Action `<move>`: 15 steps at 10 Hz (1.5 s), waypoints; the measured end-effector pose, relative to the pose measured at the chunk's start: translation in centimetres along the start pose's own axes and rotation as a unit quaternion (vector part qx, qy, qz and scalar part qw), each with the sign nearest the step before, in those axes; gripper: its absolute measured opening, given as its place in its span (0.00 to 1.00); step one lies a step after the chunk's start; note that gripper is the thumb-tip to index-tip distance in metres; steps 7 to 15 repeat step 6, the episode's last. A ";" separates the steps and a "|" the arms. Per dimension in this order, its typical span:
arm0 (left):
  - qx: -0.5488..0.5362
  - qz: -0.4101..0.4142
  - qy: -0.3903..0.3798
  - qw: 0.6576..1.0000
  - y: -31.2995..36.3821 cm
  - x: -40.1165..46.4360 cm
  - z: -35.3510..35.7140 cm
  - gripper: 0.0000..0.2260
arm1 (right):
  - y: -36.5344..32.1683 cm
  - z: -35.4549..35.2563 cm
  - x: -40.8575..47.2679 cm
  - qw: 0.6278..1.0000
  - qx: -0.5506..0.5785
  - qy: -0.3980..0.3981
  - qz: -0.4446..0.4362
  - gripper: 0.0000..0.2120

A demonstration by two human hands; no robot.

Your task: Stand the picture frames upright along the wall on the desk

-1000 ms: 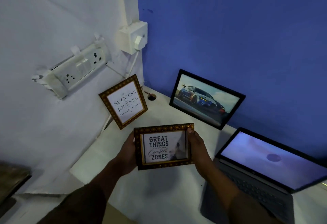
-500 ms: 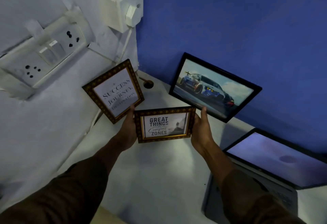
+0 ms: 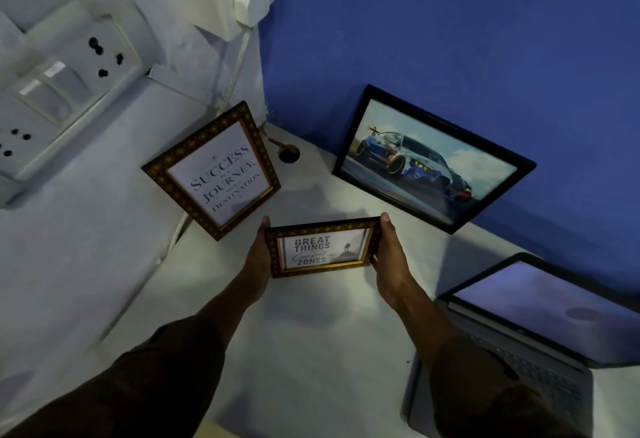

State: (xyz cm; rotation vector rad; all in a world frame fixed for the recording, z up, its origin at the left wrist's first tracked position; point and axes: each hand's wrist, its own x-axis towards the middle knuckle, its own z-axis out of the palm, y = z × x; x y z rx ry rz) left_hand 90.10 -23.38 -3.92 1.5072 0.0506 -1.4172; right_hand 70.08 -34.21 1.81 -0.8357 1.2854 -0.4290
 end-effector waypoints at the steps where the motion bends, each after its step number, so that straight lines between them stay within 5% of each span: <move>1: 0.013 0.002 0.011 1.000 -0.5 -0.4 0.3 0.34 | 0.2 -0.2 -0.5 1.000 -0.013 0.012 0.003 0.24; 2: 0.025 -0.002 0.018 1.000 -0.3 -0.9 0.3 0.35 | 0.1 -0.5 -1.0 1.000 -0.022 0.006 0.008 0.36; 3: 0.027 0.023 0.032 0.999 -0.4 -1.1 0.1 0.34 | -0.3 -0.7 -1.9 0.999 -0.038 0.019 -0.028 0.23; 6: 0.013 0.081 0.080 0.993 -3.3 -6.7 -1.4 0.31 | 2.3 -3.7 -6.2 0.989 -0.111 0.024 -0.092 0.28; 15: 0.013 0.081 0.080 0.993 -3.3 -6.7 -1.4 0.31 | 2.3 -3.7 -6.2 0.989 -0.111 0.024 -0.092 0.28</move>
